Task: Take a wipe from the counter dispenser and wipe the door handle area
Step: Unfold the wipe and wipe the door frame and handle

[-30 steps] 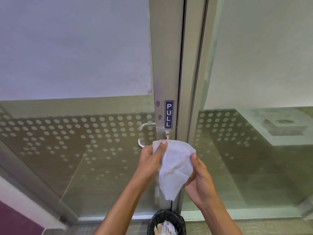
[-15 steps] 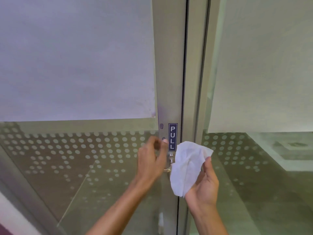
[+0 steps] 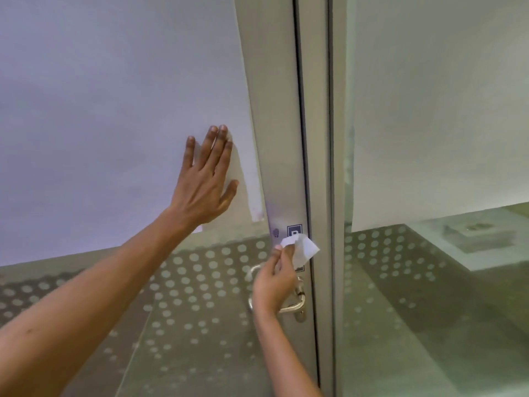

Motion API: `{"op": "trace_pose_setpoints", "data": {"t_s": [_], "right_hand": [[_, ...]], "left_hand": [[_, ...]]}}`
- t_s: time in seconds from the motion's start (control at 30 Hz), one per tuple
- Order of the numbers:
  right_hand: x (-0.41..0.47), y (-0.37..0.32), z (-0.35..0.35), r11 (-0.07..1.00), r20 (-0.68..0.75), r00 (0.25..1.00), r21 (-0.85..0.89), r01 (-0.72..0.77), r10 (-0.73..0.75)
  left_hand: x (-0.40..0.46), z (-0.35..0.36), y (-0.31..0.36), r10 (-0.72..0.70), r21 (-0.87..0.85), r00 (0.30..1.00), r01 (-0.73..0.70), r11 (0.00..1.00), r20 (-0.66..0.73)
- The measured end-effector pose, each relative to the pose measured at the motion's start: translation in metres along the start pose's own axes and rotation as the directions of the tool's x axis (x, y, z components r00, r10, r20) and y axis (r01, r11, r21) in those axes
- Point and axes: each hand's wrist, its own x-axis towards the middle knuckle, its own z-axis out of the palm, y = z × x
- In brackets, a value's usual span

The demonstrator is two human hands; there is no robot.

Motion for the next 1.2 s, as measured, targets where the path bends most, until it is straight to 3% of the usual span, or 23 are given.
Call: {"op": "trace_pose_setpoints", "data": {"t_s": [0.27,0.43,0.57,0.97,1.2], "right_hand": [[-0.008,0.025,0.054,0.962,-0.132,0.971,-0.219,0.166,-0.198],[-0.01,0.036,0.063,0.829,-0.043,0.949,-0.5,0.25,-0.312],[-0.006,0.036,0.065,0.751,0.011,0.94,-0.598,0.28,-0.342],[-0.001,0.017,0.058,0.624,0.097,0.942,-0.726,0.288,-0.321],[-0.017,0.037,0.054,0.669,0.046,0.978,-0.723,0.173,-0.203]], "left_hand": [[0.004,0.024,-0.027,0.141,0.096,0.985,-0.132,0.987,-0.097],[0.005,0.028,-0.028,0.16,0.103,0.975,-0.146,0.984,-0.153],[0.005,0.03,-0.028,0.165,0.088,0.97,-0.152,0.985,-0.177],[0.004,0.031,-0.028,0.175,0.067,0.966,-0.165,0.984,-0.19],[0.004,0.031,-0.028,0.177,0.053,0.968,-0.17,0.984,-0.179]]}}
